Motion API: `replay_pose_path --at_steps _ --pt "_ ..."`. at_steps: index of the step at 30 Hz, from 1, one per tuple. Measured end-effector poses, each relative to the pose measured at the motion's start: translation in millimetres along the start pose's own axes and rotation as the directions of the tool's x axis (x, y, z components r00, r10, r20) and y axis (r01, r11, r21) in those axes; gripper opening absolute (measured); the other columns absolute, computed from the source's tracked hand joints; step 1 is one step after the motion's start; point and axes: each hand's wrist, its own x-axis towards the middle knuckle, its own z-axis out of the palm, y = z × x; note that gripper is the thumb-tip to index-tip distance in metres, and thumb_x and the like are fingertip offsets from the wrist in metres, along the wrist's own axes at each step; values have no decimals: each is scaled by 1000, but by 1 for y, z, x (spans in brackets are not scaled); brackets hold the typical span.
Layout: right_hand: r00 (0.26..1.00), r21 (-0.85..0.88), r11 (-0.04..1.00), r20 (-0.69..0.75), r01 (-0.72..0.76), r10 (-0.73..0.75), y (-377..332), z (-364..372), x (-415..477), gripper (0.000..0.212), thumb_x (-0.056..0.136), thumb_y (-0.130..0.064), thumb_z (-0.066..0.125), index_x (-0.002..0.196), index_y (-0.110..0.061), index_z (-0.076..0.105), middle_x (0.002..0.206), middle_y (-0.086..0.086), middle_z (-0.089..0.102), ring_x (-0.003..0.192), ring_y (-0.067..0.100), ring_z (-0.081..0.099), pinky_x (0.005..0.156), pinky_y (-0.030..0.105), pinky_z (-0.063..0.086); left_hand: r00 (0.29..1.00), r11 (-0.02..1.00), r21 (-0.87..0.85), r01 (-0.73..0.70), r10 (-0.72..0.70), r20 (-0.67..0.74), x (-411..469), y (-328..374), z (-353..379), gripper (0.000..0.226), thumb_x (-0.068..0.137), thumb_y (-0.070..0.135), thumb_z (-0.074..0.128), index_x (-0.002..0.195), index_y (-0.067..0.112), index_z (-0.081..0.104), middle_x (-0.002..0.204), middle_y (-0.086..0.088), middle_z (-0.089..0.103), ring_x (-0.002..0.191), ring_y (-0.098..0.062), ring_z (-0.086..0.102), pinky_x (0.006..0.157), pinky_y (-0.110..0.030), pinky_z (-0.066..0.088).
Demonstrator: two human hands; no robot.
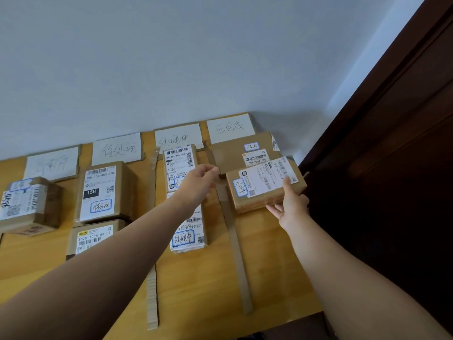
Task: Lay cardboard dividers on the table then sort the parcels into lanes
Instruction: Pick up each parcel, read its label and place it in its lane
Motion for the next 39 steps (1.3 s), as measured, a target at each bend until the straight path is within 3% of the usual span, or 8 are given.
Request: replay_pose_path --at_steps 12,17,22,26,29,33,35,39 --pt "997 -111 994 -72 9 -17 -4 13 9 56 89 -35 65 133 -15 37 122 13 55 106 30 61 63 41 62 999 1000 22 0 1 -35 7 -1 -6 31 99 32 46 124 17 56 114 -3 63 101 -16 61 97 -40 50" --pt "998 -121 992 -62 -35 28 -10 17 1 56 89 -26 68 133 -15 36 124 13 56 93 29 58 71 45 61 1000 999 33 -16 17 -26 8 -1 -9 29 98 30 48 122 17 57 114 -5 64 102 -18 62 97 -40 50" --pt "996 -173 985 -92 -25 9 -15 15 -15 64 87 -18 69 137 -15 31 133 12 49 121 33 49 82 52 56 999 997 56 -46 48 -22 2 1 -10 23 98 29 49 117 19 57 112 -6 63 99 -19 62 96 -40 49" --pt "991 -296 951 -70 90 -115 -20 8 -31 60 87 -15 67 136 -10 32 125 10 50 101 27 51 82 45 54 996 995 46 -89 90 -15 -9 7 -13 22 98 25 49 118 17 56 113 -8 63 97 -20 61 88 -34 50" --pt "958 -519 816 24 256 -285 -19 3 -42 41 87 -12 63 126 -11 52 116 5 59 84 21 52 79 43 56 991 991 59 -124 126 -33 -22 8 -22 23 98 26 48 118 17 56 114 -7 63 100 -20 62 85 -31 51" --pt "854 -783 423 251 456 -456 -16 16 -71 11 85 -18 56 92 -12 61 86 3 62 83 27 58 54 26 42 979 981 78 -175 182 -91 -43 6 -51 24 98 27 48 119 18 55 112 -2 62 101 -18 62 87 -33 51" --pt "816 -755 376 352 537 -459 -12 34 -87 5 87 -16 53 83 -14 57 82 3 58 84 27 56 57 27 40 969 977 85 -197 207 -135 -55 1 -72 26 97 28 49 121 18 54 113 -2 62 101 -18 62 86 -34 51" --pt "731 -669 317 533 672 -426 14 76 -128 12 90 -17 53 100 -15 60 99 3 63 86 21 61 71 31 49 916 961 124 -246 273 -294 -82 -13 -117 25 96 27 53 120 20 54 108 0 63 97 -17 62 86 -33 51"
